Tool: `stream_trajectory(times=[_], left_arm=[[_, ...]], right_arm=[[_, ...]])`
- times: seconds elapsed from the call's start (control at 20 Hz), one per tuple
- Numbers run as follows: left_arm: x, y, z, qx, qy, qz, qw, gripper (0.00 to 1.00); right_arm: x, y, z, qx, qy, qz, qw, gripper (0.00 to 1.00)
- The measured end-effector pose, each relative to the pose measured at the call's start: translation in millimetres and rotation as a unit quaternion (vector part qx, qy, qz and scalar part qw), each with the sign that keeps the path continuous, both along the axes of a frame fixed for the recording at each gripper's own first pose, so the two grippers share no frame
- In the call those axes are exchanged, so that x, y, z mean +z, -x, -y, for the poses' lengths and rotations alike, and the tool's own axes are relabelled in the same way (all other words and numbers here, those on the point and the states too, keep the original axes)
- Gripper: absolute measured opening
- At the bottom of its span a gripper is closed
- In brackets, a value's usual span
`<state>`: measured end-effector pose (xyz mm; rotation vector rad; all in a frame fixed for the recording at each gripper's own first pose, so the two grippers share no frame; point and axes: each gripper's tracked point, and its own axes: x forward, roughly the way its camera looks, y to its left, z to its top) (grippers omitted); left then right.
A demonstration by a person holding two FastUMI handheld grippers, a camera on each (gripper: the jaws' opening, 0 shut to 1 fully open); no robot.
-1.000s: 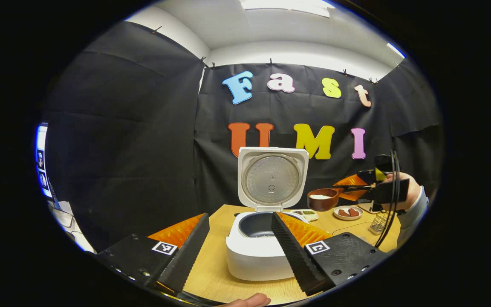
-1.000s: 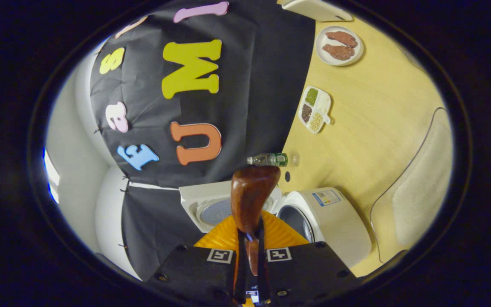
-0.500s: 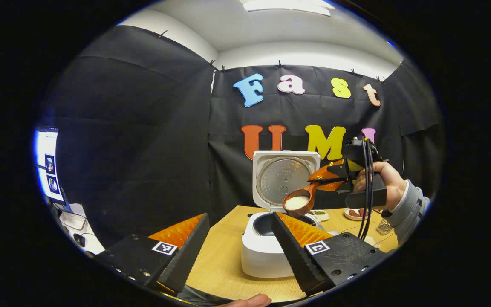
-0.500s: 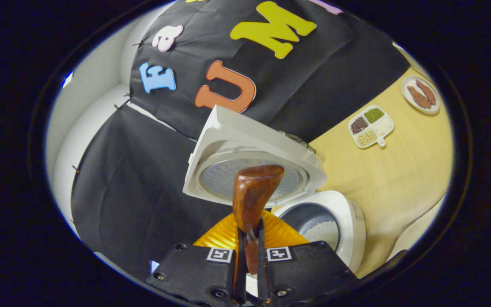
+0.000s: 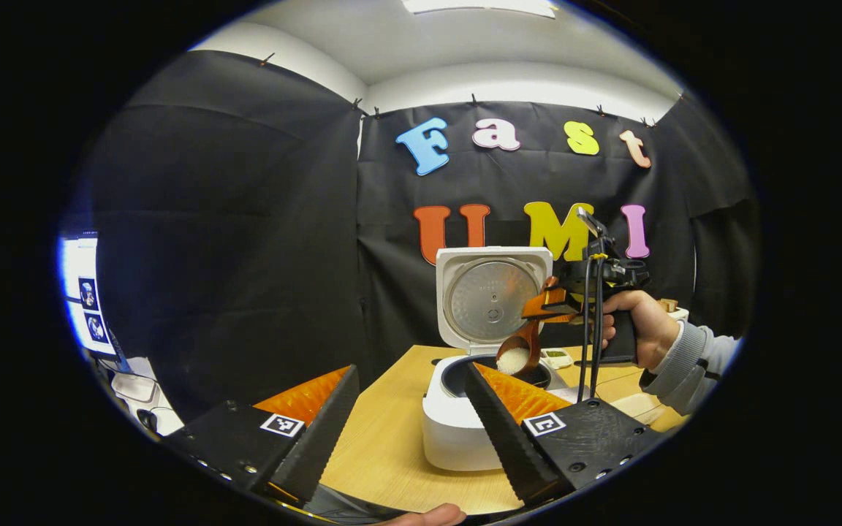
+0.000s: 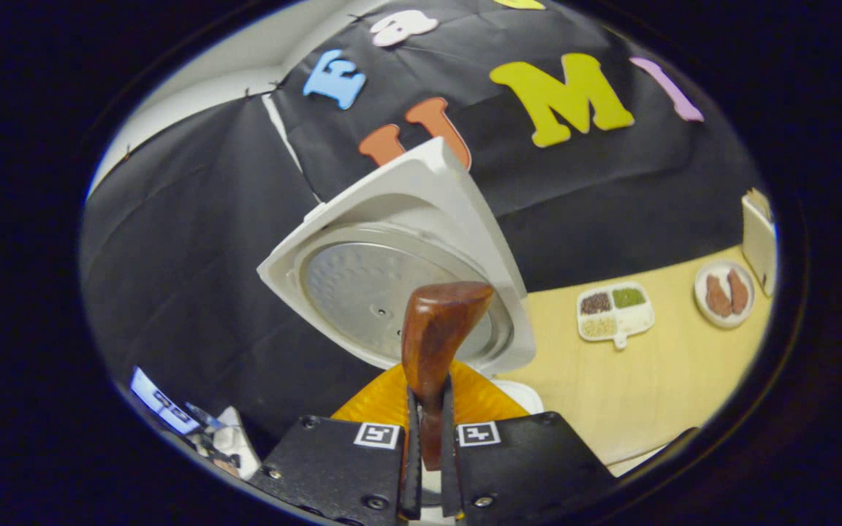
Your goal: Close the left gripper, press the button to open the rice cooker; take a wooden spoon from the chopstick holder with the right hand, scoop a spoonful of rice and pour it into the rice cooker, then put the wooden spoon back into the chopstick holder.
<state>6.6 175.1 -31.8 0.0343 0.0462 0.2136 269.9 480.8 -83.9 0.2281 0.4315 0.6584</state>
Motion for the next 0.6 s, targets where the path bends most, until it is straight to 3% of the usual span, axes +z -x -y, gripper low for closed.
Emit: stream_trajectory(times=[0.15, 0.4, 0.6], left_arm=[[1, -2, 1, 0.0, -0.005, 0.003, 1.0, 0.94], [-11, -6, 5, -0.003, -0.002, -0.016, 1.0, 0.93], [-10, -4, 6, -0.009, 0.003, -0.015, 1.0, 0.93]], right_arm=[[6, 3, -6, 0.015, 0.061, 0.08, 0.995, 0.16], [6, 30, -23, 0.068, 0.136, 0.17, 0.974, 0.16], [20, 47, -32, 0.091, 0.214, 0.272, 0.934, 0.16]])
